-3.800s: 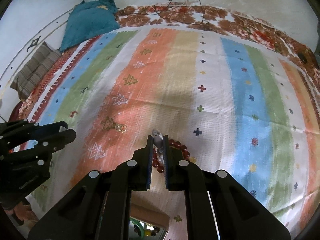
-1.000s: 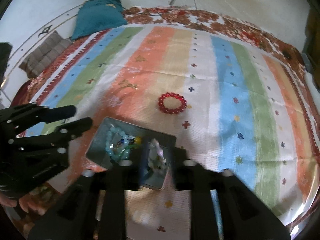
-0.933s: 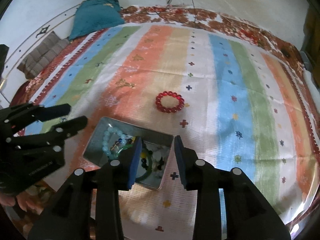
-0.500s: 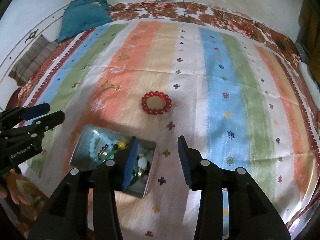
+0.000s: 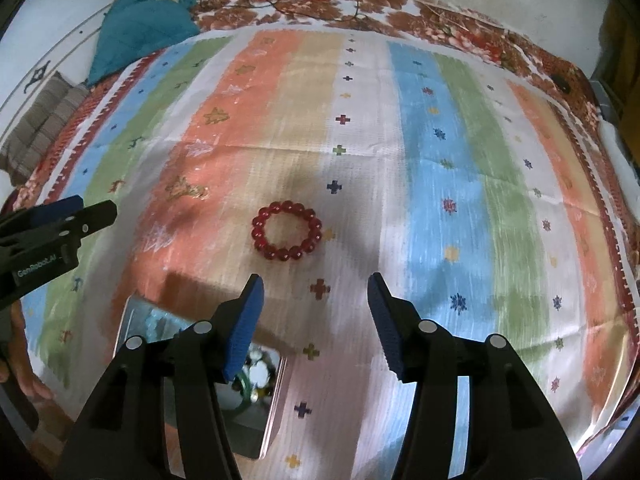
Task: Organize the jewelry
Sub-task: 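Move both open tools to the gold ring and red beaded bracelet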
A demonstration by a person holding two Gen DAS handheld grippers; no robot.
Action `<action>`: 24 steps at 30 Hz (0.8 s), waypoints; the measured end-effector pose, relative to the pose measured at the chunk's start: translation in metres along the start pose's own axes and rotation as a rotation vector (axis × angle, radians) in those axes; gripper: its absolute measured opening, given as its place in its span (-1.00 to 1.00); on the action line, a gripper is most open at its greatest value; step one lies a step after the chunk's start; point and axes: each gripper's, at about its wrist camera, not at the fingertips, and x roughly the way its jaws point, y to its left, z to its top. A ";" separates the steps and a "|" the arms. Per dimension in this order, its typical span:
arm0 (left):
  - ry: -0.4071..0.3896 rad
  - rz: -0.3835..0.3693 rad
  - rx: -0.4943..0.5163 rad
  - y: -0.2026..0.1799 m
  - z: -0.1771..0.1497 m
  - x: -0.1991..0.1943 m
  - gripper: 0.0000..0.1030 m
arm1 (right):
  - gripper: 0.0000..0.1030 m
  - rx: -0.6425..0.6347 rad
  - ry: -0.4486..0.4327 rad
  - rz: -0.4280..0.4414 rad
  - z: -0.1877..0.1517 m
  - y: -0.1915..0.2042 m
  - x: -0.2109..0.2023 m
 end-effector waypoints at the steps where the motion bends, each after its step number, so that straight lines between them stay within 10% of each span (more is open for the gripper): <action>1: 0.007 -0.005 0.000 0.000 0.002 0.004 0.14 | 0.10 0.000 0.006 -0.001 0.002 0.000 0.003; 24: 0.093 -0.016 0.092 -0.014 0.032 0.081 0.14 | 0.11 0.013 0.108 0.010 0.034 -0.008 0.074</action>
